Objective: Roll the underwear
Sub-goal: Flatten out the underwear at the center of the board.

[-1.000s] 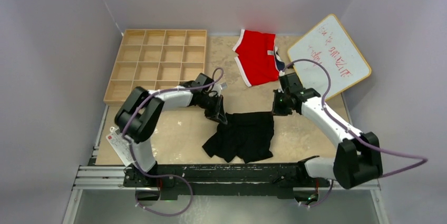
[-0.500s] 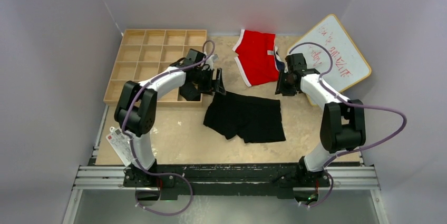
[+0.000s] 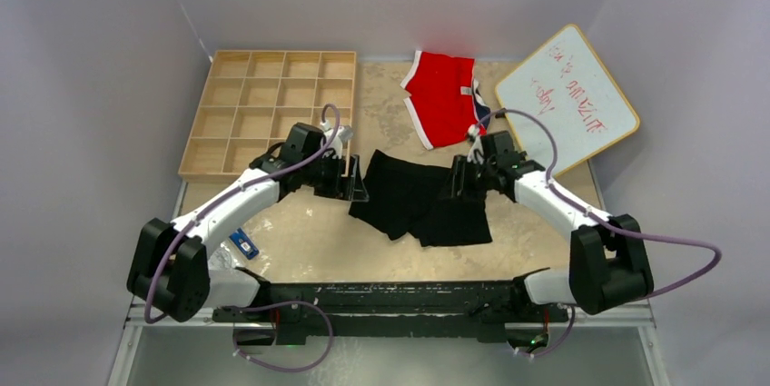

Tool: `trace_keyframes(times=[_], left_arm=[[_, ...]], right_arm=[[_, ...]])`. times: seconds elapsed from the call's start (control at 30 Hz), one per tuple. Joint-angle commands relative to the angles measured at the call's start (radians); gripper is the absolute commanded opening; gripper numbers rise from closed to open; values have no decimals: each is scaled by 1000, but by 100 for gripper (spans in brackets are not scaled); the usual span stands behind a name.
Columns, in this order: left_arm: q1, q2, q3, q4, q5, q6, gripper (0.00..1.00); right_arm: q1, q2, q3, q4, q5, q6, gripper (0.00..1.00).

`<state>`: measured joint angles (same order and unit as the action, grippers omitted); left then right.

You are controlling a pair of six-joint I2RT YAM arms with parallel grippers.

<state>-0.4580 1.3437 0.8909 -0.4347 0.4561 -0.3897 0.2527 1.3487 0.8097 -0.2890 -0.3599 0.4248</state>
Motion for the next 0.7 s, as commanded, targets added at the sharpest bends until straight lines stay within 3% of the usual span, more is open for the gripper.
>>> trace_keyframes(times=[0.0, 0.2, 0.43, 0.5, 0.67], left_arm=[[-6, -80, -66, 50, -31, -66, 74], [-6, -167, -134, 84, -162, -180, 80], [-5, -133, -187, 129, -149, -203, 84], [-5, -107, -192, 146, -145, -206, 85], [-5, -18, -193, 233, -57, -201, 87]], right_arm=[[63, -17, -108, 59, -70, 88, 46], [64, -16, -229, -19, 34, 168, 45], [63, -236, -336, -166, 235, 352, 47], [63, -290, -354, -192, 262, 379, 52], [62, -351, -228, -275, 237, 294, 50]])
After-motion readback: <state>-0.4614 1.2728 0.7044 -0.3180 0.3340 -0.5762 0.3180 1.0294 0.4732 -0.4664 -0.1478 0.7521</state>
